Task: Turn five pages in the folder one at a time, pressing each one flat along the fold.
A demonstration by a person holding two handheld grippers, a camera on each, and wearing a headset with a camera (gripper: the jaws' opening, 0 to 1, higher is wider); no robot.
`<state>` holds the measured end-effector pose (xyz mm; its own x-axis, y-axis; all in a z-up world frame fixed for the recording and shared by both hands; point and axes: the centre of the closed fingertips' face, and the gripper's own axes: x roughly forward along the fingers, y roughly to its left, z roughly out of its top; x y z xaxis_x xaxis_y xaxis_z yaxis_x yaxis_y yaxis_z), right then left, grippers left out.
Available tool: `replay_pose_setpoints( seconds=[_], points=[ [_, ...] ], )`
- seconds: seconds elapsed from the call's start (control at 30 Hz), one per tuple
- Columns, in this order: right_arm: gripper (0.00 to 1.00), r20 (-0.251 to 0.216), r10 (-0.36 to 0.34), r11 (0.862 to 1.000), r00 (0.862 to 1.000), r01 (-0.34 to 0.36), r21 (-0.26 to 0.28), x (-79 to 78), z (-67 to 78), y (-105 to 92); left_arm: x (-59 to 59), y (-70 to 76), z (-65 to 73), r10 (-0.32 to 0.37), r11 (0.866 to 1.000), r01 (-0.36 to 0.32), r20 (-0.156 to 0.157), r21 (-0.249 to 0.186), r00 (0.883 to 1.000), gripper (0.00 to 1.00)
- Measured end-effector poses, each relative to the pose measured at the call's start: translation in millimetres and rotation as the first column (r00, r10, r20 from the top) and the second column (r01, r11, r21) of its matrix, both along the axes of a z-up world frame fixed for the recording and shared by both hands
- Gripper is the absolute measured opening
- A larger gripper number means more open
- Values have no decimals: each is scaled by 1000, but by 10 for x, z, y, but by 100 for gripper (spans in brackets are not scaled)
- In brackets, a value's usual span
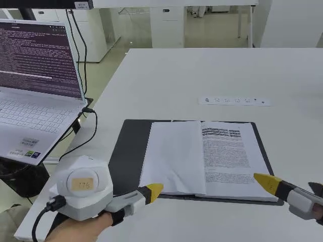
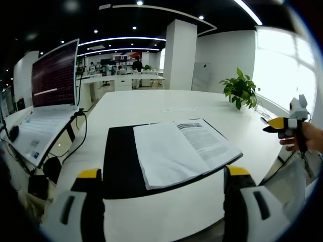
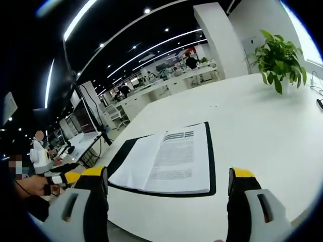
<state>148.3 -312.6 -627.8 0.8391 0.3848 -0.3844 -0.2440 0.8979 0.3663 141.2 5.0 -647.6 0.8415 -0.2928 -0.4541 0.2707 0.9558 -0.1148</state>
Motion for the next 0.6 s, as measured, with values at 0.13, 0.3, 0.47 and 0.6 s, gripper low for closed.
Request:
replay_pose_setpoints(
  seconds=[0.13,0.3,0.47,0.6],
  points=[
    [100,13,-7,999,1000,7,-33,-32,36,-123,-30,-75,103,-4,1000,4,19,-12,1000,99],
    [100,13,-8,999,1000,8,-35,-53,17,-156,-58,-139,100,-10,1000,10,9,-5,1000,99],
    [100,3,7,999,1000,-7,-49,-79,-63,-122,-99,-161,70,-20,1000,20,4,8,1000,99],
    [99,-9,8,999,1000,-8,-44,-85,-99,-123,-119,-142,59,-18,1000,18,-5,13,1000,99]
  ],
)
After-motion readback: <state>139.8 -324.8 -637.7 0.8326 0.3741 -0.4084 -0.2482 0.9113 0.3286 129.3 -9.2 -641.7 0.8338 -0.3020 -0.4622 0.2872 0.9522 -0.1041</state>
